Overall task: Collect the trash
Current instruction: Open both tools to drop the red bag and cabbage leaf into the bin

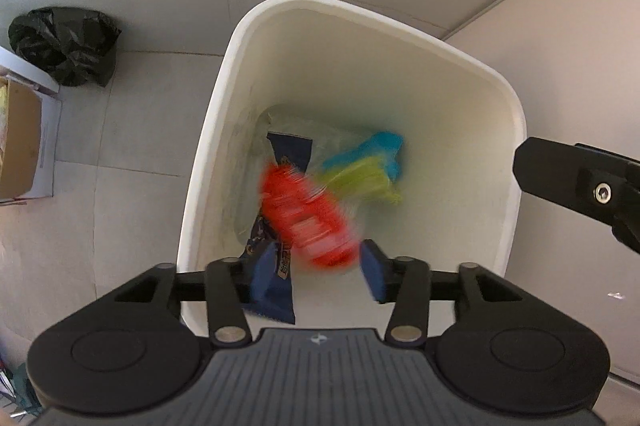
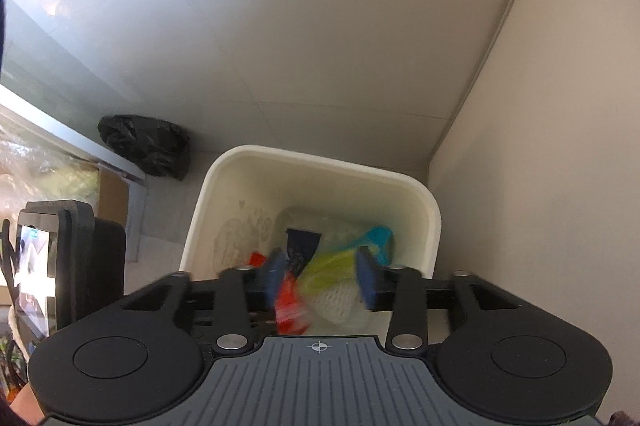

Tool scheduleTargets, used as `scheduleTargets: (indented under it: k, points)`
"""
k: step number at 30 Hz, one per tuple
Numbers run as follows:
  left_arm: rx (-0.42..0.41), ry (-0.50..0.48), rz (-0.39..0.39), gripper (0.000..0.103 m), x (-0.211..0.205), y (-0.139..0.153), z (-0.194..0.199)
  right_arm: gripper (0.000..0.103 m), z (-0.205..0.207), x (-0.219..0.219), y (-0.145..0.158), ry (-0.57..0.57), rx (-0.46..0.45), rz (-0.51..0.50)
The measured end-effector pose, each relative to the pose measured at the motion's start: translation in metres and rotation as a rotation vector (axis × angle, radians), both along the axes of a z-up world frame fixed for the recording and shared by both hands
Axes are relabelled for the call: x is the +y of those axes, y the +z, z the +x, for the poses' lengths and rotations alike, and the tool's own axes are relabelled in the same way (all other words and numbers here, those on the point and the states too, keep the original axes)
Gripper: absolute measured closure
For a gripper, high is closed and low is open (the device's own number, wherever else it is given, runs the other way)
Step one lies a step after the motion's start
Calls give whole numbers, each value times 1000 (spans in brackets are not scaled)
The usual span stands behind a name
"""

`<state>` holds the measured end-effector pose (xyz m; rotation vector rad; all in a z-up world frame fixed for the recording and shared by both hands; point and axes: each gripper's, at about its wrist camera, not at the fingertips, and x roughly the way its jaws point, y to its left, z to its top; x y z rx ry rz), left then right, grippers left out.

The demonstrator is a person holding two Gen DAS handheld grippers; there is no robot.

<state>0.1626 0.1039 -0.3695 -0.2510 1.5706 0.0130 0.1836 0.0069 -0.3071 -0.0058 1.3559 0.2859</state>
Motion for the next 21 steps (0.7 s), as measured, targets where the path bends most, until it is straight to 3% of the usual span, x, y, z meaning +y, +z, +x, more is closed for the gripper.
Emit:
scheduleTargets:
  k: [7, 15, 21]
  points:
    - [3, -30, 13, 35, -5, 3, 1, 34, 0, -3, -1, -7, 4, 3]
    - [-11, -45, 22, 18, -7, 11, 3, 27, -1, -6, 8, -10, 4, -6]
    - [-22, -37, 14, 12, -4, 22, 1, 23, -3, -5, 22, -1, -18, -11]
